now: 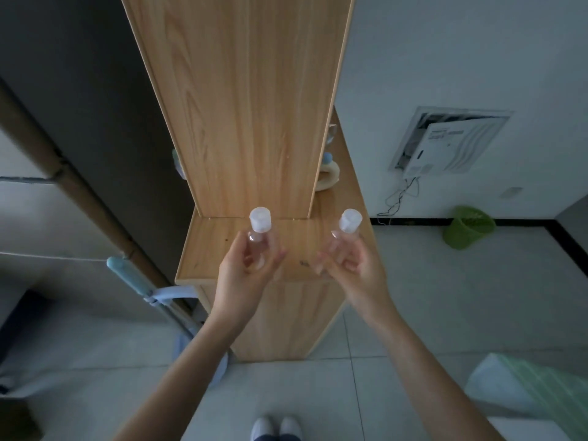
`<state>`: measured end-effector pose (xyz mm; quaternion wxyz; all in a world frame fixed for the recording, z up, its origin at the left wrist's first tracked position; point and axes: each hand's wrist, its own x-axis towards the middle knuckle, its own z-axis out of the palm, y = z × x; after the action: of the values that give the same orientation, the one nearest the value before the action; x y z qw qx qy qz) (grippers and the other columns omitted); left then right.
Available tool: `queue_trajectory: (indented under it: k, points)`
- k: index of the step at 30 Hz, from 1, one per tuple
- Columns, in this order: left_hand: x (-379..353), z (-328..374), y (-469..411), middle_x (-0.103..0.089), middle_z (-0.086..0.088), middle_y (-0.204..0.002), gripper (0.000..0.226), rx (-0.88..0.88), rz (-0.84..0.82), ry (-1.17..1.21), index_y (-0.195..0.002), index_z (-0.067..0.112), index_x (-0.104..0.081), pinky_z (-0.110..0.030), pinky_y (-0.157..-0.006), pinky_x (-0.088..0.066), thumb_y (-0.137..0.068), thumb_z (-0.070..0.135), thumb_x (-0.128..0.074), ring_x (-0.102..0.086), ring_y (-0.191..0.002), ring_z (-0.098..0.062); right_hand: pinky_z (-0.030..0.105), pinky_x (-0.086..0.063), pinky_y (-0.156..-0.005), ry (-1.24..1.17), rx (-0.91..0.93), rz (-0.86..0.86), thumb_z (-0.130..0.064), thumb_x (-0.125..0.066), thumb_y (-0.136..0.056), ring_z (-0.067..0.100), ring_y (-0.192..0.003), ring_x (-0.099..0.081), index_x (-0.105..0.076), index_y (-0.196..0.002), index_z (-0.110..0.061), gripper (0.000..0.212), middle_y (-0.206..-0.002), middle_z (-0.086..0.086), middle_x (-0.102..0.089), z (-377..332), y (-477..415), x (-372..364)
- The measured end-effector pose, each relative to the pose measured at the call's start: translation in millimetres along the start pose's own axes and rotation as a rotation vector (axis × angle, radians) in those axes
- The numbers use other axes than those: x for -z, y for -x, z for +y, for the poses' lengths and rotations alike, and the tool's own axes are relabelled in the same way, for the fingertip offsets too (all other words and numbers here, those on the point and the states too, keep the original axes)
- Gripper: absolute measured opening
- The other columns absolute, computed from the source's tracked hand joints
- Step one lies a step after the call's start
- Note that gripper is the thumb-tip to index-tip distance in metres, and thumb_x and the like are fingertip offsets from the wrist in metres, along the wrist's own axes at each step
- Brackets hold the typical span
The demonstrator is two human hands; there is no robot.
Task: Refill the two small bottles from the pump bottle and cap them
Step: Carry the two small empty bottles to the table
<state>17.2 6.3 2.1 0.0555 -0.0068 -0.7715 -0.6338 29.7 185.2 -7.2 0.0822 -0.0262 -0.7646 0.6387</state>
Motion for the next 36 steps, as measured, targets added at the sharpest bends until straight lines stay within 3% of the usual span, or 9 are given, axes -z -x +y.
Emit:
queue_trajectory:
  k: [2,5,7,11,14,22,29,33,36]
  points:
    - [7,-2,22,-0.065,0.001,-0.087,0.025,0.027,-0.042,0.044,-0.093,0.031,-0.059,-0.039,-0.076,-0.053,-0.073,0.042,-0.071,-0.063,-0.086,-0.022,0.013,-0.051,-0.077,-0.041,-0.029,-0.018,-0.035,-0.076,-0.077,-0.006,-0.09,-0.066,-0.064,-0.101,-0.03,0.027,-0.091,-0.024,-0.068,1,22,4]
    - [16,-14,61,-0.068,0.001,-0.094,0.023,0.116,-0.099,0.118,-0.091,0.04,-0.062,-0.027,-0.076,-0.051,-0.072,0.04,-0.073,-0.065,-0.089,-0.014,0.018,-0.052,-0.08,-0.041,-0.106,-0.01,-0.042,-0.074,-0.072,-0.004,-0.091,-0.066,-0.065,-0.091,-0.05,0.022,-0.09,-0.023,-0.069,11,60,11]
    - [20,-29,88,-0.069,0.001,-0.096,0.024,0.2,-0.127,0.12,-0.09,0.042,-0.062,-0.024,-0.076,-0.049,-0.071,0.036,-0.075,-0.065,-0.091,-0.009,0.028,-0.053,-0.087,-0.023,-0.178,0.0,-0.039,-0.074,-0.074,0.001,-0.095,-0.066,-0.065,-0.092,-0.052,0.024,-0.092,-0.021,-0.069,23,87,17]
    - [21,-64,138,-0.07,0.007,-0.085,0.025,0.36,-0.103,0.052,-0.093,0.035,-0.061,-0.021,-0.073,-0.046,-0.076,0.019,-0.072,-0.065,-0.081,-0.002,0.031,-0.052,-0.09,-0.004,-0.375,-0.001,-0.041,-0.077,-0.077,0.015,-0.105,-0.066,-0.064,-0.099,-0.036,0.026,-0.098,-0.014,-0.07,50,136,25]
    - [18,-83,164,-0.068,0.0,-0.083,0.025,0.43,-0.113,0.004,-0.093,0.029,-0.06,-0.024,-0.071,-0.047,-0.079,0.011,-0.071,-0.064,-0.079,-0.008,0.017,-0.052,-0.08,0.013,-0.509,0.001,-0.022,-0.073,-0.084,0.01,-0.101,-0.066,-0.062,-0.098,-0.031,0.02,-0.098,-0.011,-0.069,66,164,29]
    - [11,-93,178,-0.067,-0.013,-0.088,0.02,0.45,-0.114,-0.009,-0.091,0.021,-0.059,-0.031,-0.077,-0.049,-0.081,0.008,-0.07,-0.063,-0.082,-0.017,0.013,-0.046,-0.077,0.022,-0.643,-0.017,-0.016,-0.07,-0.087,0.008,-0.097,-0.064,-0.058,-0.098,-0.028,0.021,-0.102,-0.012,-0.066,77,186,30]
    - [5,-87,183,-0.065,-0.008,-0.083,0.017,0.444,-0.14,0.017,-0.088,0.02,-0.06,-0.017,-0.07,-0.05,-0.081,0.007,-0.068,-0.061,-0.077,-0.01,0.022,-0.052,-0.083,0.041,-0.678,0.01,-0.016,-0.072,-0.086,0.014,-0.099,-0.065,-0.059,-0.098,-0.026,0.02,-0.102,-0.008,-0.067,77,198,32]
    - [1,-87,185,-0.066,-0.001,-0.082,0.021,0.432,-0.193,0.033,-0.087,0.023,-0.059,-0.005,-0.062,-0.047,-0.082,0.004,-0.067,-0.061,-0.073,0.001,0.044,-0.049,-0.101,0.067,-0.758,0.106,-0.012,-0.073,-0.086,0.031,-0.111,-0.063,-0.059,-0.116,-0.001,0.035,-0.118,0.016,-0.065,75,213,29]
    - [-1,-89,189,-0.066,-0.002,-0.083,0.017,0.423,-0.298,0.008,-0.091,0.016,-0.059,-0.005,-0.062,-0.046,-0.081,0.004,-0.067,-0.061,-0.072,0.003,0.04,-0.051,-0.098,0.088,-0.781,0.202,-0.011,-0.073,-0.085,0.029,-0.107,-0.064,-0.059,-0.115,0.001,0.035,-0.114,0.016,-0.066,72,233,25]
